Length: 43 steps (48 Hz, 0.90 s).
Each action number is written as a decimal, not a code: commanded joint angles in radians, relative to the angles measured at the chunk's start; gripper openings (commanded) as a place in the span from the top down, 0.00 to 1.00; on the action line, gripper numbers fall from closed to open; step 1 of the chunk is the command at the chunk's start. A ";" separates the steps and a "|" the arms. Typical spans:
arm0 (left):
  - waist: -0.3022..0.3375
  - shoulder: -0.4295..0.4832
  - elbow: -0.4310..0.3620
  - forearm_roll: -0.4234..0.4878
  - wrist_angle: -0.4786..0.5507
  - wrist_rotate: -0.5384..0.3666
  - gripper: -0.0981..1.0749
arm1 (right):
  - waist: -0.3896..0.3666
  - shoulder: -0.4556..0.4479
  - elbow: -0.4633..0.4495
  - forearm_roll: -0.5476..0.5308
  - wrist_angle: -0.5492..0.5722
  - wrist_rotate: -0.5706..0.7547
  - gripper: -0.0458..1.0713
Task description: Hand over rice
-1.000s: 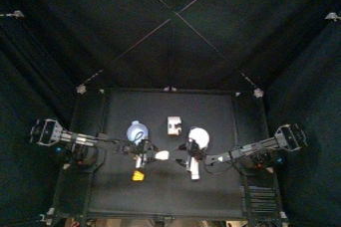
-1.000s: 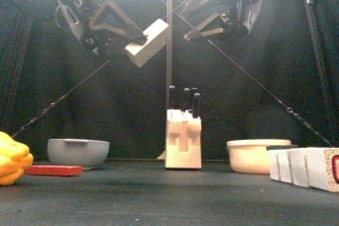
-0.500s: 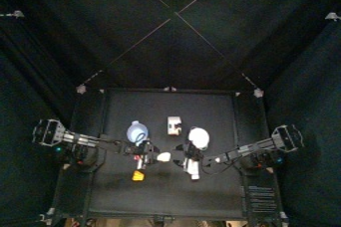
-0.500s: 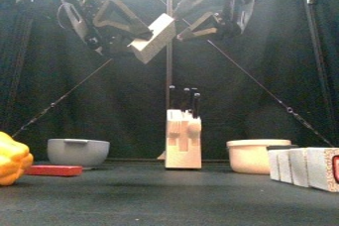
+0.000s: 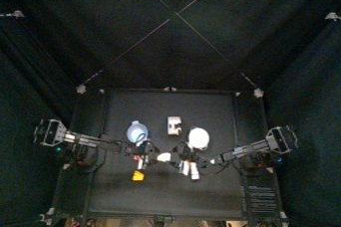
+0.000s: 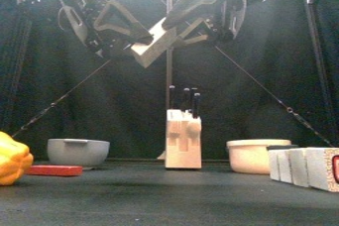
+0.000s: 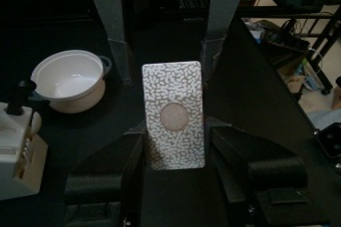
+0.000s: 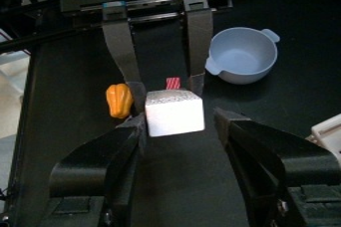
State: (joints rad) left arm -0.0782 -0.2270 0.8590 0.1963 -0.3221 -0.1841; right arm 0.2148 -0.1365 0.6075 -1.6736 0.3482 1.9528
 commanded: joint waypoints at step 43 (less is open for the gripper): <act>0.003 0.002 -0.014 -0.002 -0.014 0.002 0.31 | -0.025 0.005 -0.038 0.009 0.003 -0.003 0.40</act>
State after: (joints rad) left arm -0.0721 -0.2224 0.8590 0.1963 -0.3221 -0.1810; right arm 0.2010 -0.1104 0.5921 -1.6690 0.3451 1.9497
